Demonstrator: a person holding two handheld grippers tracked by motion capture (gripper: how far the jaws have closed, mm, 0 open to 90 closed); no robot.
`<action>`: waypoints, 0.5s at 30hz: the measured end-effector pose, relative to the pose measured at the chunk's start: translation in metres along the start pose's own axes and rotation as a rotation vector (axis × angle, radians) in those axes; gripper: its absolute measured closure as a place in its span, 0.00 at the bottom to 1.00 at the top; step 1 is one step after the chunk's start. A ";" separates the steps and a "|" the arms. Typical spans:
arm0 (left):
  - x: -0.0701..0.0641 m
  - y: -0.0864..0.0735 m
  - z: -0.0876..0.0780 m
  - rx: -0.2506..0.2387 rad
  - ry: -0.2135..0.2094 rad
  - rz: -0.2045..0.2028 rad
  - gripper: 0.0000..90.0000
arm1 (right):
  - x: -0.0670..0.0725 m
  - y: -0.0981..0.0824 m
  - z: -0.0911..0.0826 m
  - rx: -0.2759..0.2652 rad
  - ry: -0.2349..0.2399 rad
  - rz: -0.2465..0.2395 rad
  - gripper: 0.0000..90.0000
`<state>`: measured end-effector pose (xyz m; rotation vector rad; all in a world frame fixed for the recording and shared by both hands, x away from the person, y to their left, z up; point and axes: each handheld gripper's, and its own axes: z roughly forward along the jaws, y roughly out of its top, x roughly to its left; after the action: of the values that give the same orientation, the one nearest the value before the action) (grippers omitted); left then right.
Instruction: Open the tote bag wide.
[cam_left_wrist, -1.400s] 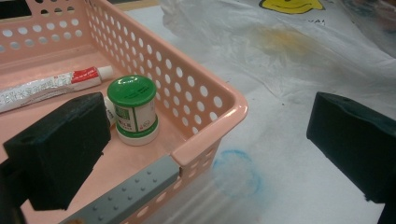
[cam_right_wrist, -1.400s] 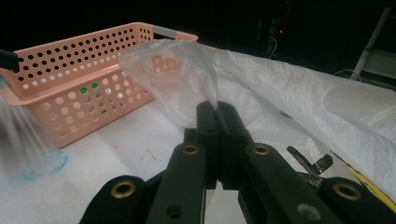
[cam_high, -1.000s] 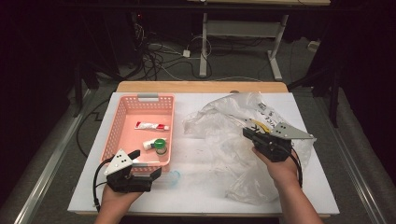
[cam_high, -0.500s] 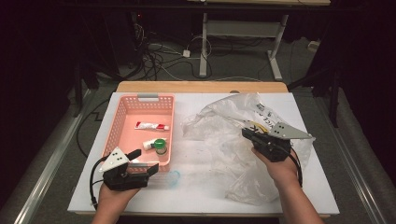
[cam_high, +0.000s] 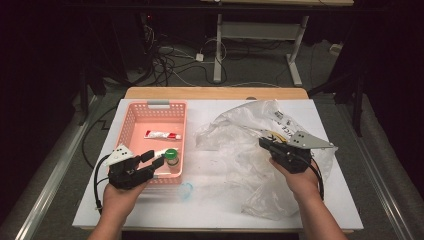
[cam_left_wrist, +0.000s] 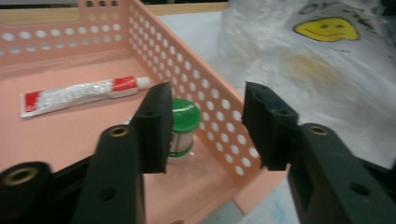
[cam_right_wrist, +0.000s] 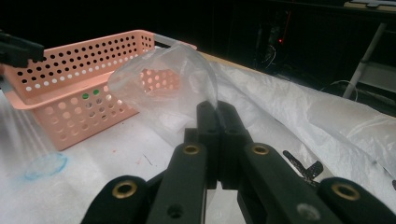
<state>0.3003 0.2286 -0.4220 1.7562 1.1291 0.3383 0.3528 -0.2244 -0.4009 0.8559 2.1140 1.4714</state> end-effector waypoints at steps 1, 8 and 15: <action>0.002 0.002 0.000 -0.003 0.010 -0.006 0.62 | 0.000 0.000 0.000 -0.001 0.000 0.001 1.00; 0.012 0.017 0.004 -0.009 0.018 -0.015 0.80 | -0.001 0.000 0.001 0.004 -0.001 0.000 1.00; 0.027 0.030 0.016 -0.004 0.041 -0.016 0.97 | -0.001 -0.002 0.001 0.004 0.004 0.000 1.00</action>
<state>0.3409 0.2384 -0.4113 1.7426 1.1708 0.3681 0.3540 -0.2248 -0.4030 0.8550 2.1207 1.4707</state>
